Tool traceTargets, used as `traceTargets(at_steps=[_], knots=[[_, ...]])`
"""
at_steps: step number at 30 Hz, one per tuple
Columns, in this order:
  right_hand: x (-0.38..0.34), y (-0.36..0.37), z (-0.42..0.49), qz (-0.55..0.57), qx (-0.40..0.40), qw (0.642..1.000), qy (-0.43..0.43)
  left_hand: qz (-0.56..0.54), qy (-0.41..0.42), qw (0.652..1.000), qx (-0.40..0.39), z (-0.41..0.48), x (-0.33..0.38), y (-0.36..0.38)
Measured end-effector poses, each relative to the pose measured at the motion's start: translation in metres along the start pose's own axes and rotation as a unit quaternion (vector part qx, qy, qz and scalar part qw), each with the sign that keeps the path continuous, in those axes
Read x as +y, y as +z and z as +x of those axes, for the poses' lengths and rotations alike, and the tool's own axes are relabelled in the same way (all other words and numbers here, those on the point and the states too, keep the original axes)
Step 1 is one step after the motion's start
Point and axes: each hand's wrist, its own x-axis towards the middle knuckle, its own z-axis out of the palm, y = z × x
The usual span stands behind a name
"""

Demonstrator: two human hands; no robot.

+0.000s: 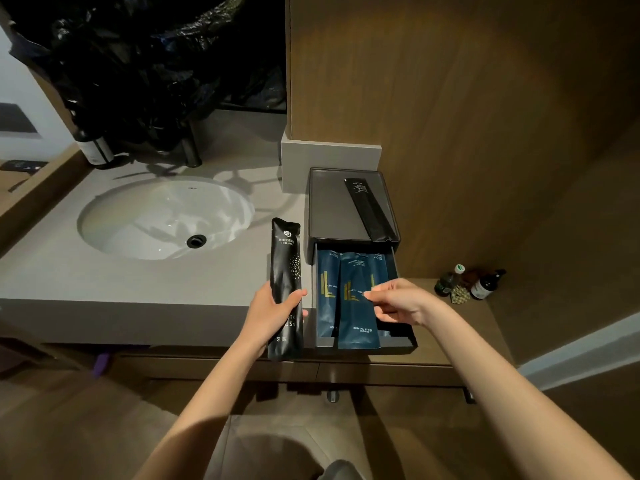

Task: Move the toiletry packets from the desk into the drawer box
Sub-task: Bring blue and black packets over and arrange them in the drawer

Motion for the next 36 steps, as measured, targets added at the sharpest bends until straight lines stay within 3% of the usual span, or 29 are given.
traceTargets(at_steps=[9,17,28,33,36], knots=[[-0.018,0.001,0.041,-0.121,0.06,0.991,0.02,0.006,-0.02,1.0,-0.013,0.01,-0.003,0.011],[-0.017,0.011,0.054,-0.214,0.063,0.974,-0.025,0.012,-0.019,0.999,-0.024,0.012,-0.007,0.02],[-0.015,0.009,0.058,-0.251,0.068,0.963,-0.067,-0.017,-0.032,0.999,-0.02,0.011,-0.007,0.02],[-0.008,0.013,0.056,-0.325,0.191,0.914,-0.15,-0.011,-0.032,0.999,-0.017,0.01,-0.007,0.021],[0.001,0.014,0.05,-0.386,0.218,0.868,-0.226,-0.015,-0.034,0.999,-0.018,0.011,-0.007,0.02]])
